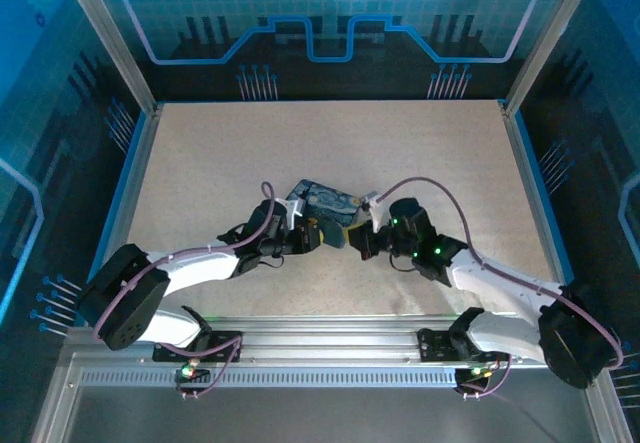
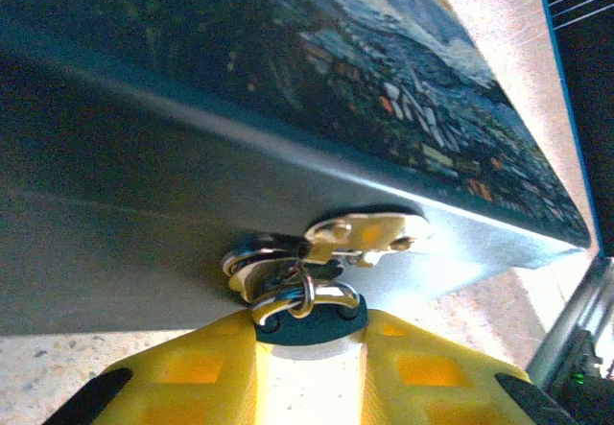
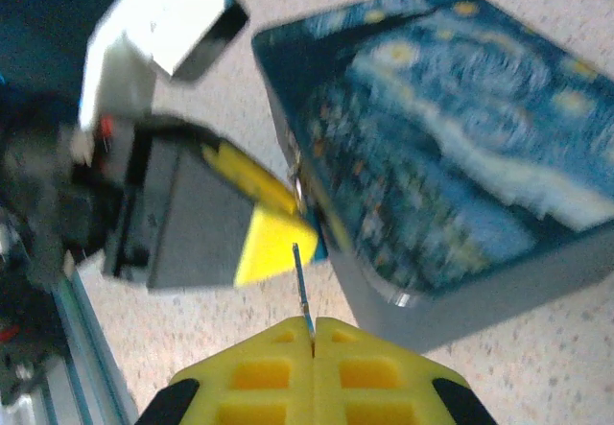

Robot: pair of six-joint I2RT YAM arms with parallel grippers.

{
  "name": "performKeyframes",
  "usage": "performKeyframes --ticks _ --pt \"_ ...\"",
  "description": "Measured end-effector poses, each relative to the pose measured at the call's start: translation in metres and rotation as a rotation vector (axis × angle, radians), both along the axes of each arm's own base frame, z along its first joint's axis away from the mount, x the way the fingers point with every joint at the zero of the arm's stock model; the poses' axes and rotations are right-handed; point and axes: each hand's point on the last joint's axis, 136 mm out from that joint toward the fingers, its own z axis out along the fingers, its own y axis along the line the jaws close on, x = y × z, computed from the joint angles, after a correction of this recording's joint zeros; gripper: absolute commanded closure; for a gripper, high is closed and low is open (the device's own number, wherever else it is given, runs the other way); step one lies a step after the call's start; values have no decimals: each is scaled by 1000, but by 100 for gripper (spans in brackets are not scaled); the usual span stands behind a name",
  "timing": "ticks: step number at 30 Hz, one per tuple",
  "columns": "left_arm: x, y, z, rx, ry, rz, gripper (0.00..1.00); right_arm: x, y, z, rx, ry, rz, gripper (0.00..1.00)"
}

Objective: Unlock a padlock with a key

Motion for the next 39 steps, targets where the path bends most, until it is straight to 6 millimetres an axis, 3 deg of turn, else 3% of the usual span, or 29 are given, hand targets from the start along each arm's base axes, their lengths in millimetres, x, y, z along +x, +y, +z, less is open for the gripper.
performKeyframes --ticks 6,17,39 --pt "-4 -2 6 -29 66 16 71 -26 8 -22 -58 -23 51 100" --pt "-6 -5 9 -60 124 38 70 -34 32 -61 -105 -10 86 100" --pt "-7 -6 9 -74 144 48 70 -17 34 -68 -96 -32 16 100"
